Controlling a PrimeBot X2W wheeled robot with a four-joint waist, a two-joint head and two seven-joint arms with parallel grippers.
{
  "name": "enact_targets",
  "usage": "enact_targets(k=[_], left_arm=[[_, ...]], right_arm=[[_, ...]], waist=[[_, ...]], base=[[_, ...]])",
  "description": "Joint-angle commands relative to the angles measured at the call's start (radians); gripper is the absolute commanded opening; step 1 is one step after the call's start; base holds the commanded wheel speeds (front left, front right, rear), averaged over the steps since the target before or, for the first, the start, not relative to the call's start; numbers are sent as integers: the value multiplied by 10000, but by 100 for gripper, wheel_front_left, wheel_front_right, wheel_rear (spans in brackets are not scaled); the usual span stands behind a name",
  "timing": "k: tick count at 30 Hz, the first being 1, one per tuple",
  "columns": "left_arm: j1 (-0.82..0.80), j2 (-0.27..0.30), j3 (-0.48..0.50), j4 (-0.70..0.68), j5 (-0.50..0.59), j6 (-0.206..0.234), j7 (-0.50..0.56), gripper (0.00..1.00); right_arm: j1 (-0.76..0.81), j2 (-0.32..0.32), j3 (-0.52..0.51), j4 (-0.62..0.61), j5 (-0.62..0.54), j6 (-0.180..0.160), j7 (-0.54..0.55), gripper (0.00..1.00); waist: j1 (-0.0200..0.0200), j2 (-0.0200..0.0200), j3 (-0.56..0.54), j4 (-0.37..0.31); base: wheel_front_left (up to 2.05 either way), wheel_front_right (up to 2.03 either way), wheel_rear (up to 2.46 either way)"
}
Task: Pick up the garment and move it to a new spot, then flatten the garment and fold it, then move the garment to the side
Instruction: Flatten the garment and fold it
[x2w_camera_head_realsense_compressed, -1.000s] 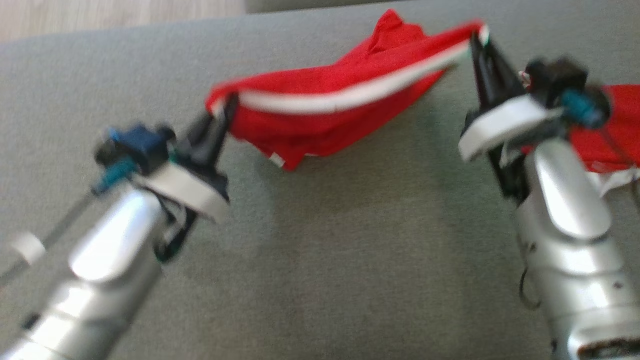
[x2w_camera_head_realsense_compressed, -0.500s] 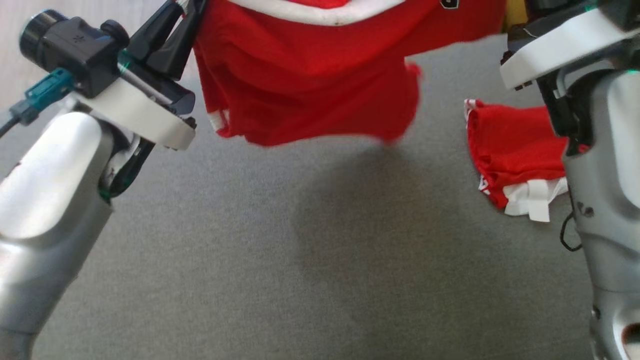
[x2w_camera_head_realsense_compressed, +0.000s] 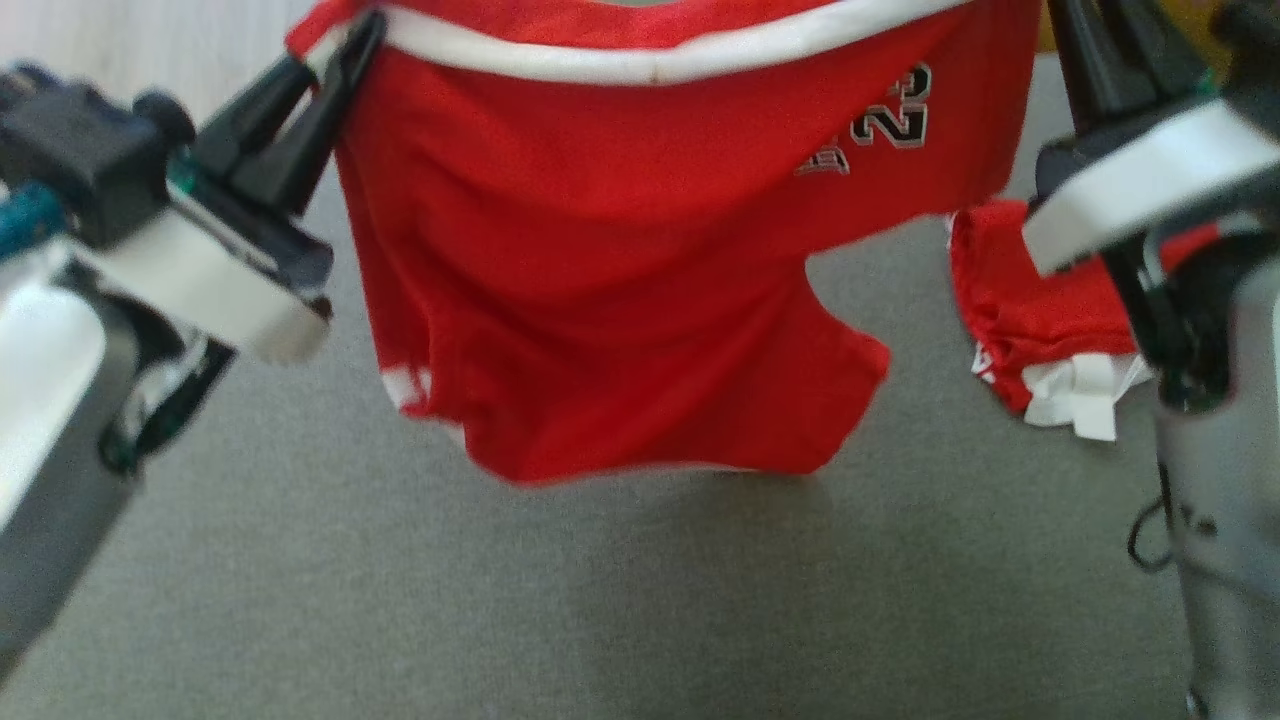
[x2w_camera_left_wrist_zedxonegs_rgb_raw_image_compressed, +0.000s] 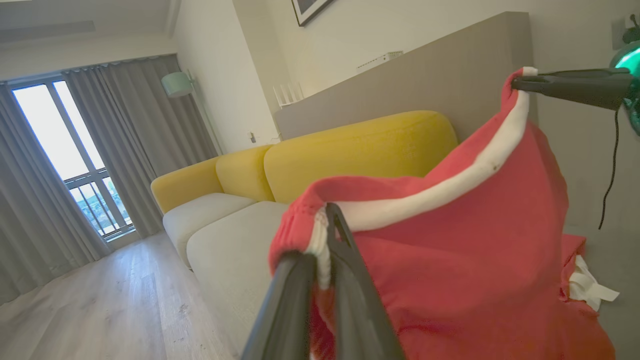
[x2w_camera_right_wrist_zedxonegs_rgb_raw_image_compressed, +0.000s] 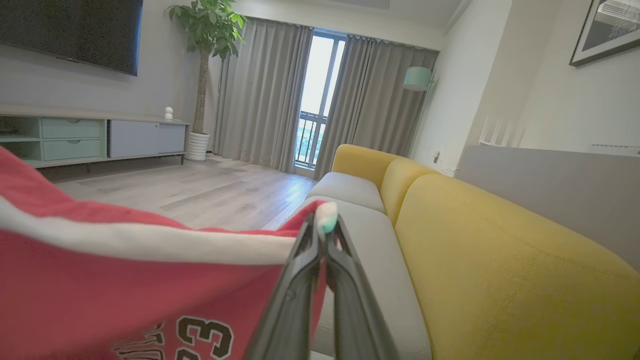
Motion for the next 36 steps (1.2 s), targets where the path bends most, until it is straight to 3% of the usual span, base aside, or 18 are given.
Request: enact_targets(k=[1,5,9,14,18,23,27,36], left_arm=[[-923,401,603,-81,-16,-82,65,0],[-2389,233,477,1044,34,-527,116,0],[-4465,-163,318,2792,131,-716,-275,0],[-6621,-777,28,5059,311,-753,-1645,0],[-7323,-1029,-584,6273,289,-756,-2836,0],[-6872,-1120,-1733,6828,-234,-757,-3457,0],[-5362,-955,-2556,6367,-398,-758,-3579,0],[-1829,-480,-3447,4744,-30,-758,-3585,0]], right_arm=[[-734,48,148,-190,21,67,75,0],[-2272,112,360,1085,156,67,-42,0],[-4762,73,866,3081,-220,67,-1169,0],[-7168,505,478,5826,-953,67,-3229,0],[-7830,881,196,7472,-1481,67,-4439,0],[-7427,1037,470,9259,-1812,67,-5107,0],[-6381,1108,1902,10913,-2075,67,-5401,0],[-4864,615,4637,12287,-158,67,-4987,0]], waist=[[1,0,580,71],[1,0,1682,87],[1,0,2624,7],[1,0,3031,31],[1,0,3129,33],[1,0,3217,99],[1,0,3183,206],[1,0,2308,565]], base=[[0,0,0],[0,0,0],[0,0,0],[0,0,0],[0,0,0],[0,0,0],[0,0,0],[0,0,0]])
